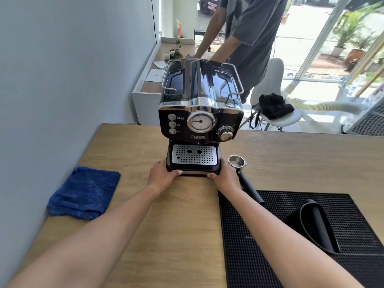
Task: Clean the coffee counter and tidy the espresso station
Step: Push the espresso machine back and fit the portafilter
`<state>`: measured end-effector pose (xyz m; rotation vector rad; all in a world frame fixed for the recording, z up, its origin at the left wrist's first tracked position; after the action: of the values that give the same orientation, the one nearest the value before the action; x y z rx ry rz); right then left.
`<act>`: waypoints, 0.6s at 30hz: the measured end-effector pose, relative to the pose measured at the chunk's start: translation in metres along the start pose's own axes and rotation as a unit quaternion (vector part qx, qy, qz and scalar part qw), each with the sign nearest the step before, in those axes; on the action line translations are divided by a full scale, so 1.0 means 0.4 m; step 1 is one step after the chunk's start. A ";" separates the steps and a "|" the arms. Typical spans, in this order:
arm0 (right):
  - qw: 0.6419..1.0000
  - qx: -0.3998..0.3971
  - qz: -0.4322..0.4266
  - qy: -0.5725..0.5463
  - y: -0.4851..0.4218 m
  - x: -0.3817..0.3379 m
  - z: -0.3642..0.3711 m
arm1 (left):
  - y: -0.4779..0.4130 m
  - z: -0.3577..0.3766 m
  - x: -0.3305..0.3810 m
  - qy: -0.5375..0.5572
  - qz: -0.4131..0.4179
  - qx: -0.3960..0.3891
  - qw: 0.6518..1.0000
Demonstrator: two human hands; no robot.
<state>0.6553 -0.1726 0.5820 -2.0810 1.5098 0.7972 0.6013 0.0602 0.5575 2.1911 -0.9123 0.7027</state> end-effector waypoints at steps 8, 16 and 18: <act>0.984 0.088 -0.028 0.155 0.017 -0.013 -0.114 | 0.008 -0.001 0.004 -0.023 0.003 -0.005 1.000; 0.958 -0.002 0.125 0.260 0.081 0.113 -0.120 | 0.018 -0.002 0.001 0.008 -0.008 -0.008 1.000; 0.956 -0.001 0.127 0.264 0.093 0.126 -0.116 | 0.023 -0.003 0.004 0.010 -0.009 -0.009 1.000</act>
<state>0.6406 -0.2490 0.5811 -2.2424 2.0852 0.3252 0.5952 0.0554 0.5626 2.1697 -0.8845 0.7038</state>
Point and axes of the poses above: each hand's wrist, its own y-axis away from the middle knuckle, its own z-axis out of the palm, x = y × z, the point moved 6 cm from there along -y, towards the middle knuckle, and after that the axes turned 15 degrees about -z, right-handed, at the moved point
